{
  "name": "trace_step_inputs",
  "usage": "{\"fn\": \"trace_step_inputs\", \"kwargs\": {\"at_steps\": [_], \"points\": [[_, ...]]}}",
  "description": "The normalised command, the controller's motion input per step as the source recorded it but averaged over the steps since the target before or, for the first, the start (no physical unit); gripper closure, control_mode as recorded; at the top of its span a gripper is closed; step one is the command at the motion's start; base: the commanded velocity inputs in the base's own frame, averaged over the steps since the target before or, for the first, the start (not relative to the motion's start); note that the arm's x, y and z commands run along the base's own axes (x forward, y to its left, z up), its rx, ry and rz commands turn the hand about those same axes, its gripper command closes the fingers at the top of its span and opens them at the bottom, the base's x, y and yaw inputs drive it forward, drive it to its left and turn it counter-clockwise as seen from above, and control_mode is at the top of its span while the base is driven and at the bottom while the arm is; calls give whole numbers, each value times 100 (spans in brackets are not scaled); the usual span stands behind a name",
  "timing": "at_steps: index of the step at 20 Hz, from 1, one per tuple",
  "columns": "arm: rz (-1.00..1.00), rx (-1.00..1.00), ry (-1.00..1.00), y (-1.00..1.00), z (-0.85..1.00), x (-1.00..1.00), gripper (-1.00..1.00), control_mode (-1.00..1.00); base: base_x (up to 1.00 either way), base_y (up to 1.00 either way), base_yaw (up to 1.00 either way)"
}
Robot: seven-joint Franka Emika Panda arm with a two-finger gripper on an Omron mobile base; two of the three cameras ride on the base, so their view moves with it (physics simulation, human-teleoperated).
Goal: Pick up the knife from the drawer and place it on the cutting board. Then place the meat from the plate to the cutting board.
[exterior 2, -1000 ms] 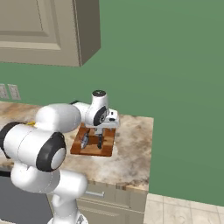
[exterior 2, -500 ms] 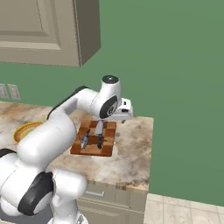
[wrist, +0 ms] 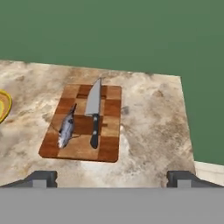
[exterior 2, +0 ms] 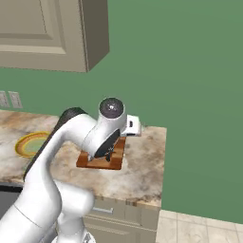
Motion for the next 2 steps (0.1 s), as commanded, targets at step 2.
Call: {"fn": "trace_step_inputs", "kwargs": {"at_steps": [2], "points": [[-3,10,-46,53,17,-100,-100,-100,0,0,0]]}}
